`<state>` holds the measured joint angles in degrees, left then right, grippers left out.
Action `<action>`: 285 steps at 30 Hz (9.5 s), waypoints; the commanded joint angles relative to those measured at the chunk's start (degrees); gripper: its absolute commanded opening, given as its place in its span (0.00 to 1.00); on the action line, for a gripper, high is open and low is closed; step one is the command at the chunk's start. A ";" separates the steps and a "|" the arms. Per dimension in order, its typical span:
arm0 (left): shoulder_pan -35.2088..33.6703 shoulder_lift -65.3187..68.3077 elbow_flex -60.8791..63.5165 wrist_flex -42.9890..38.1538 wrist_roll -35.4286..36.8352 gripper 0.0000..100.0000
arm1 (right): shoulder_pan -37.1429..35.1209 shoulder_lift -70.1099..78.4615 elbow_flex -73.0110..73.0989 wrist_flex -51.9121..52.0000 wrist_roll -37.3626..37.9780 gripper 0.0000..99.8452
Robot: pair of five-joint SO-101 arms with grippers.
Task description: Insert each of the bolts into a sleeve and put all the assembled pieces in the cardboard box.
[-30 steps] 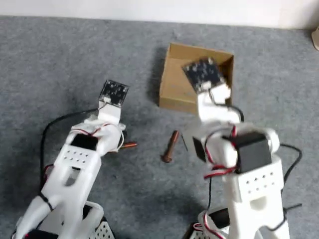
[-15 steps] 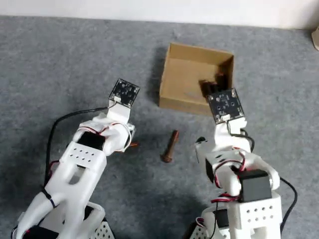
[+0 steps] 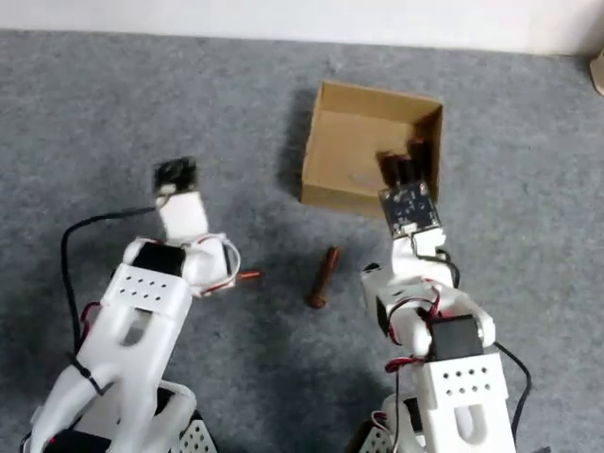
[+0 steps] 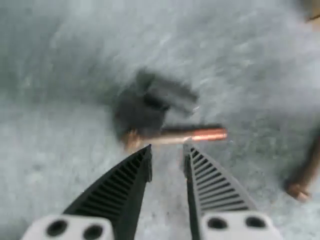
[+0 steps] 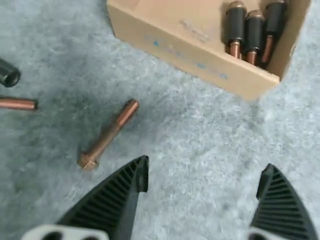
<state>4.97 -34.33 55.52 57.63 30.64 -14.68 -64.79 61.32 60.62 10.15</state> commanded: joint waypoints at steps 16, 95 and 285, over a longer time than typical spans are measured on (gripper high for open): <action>7.87 0.48 9.27 -13.80 24.18 0.12 | 0.66 -0.75 11.21 -12.09 0.79 0.32; 11.56 2.15 -3.56 10.46 36.48 0.18 | 0.40 -0.75 18.15 -18.95 0.88 0.32; -31.34 1.63 -3.12 -1.67 10.29 0.06 | -35.21 92.79 -53.32 -20.44 15.38 0.00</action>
<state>-25.80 -31.87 55.25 56.75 40.48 -51.16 27.16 7.78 38.90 25.19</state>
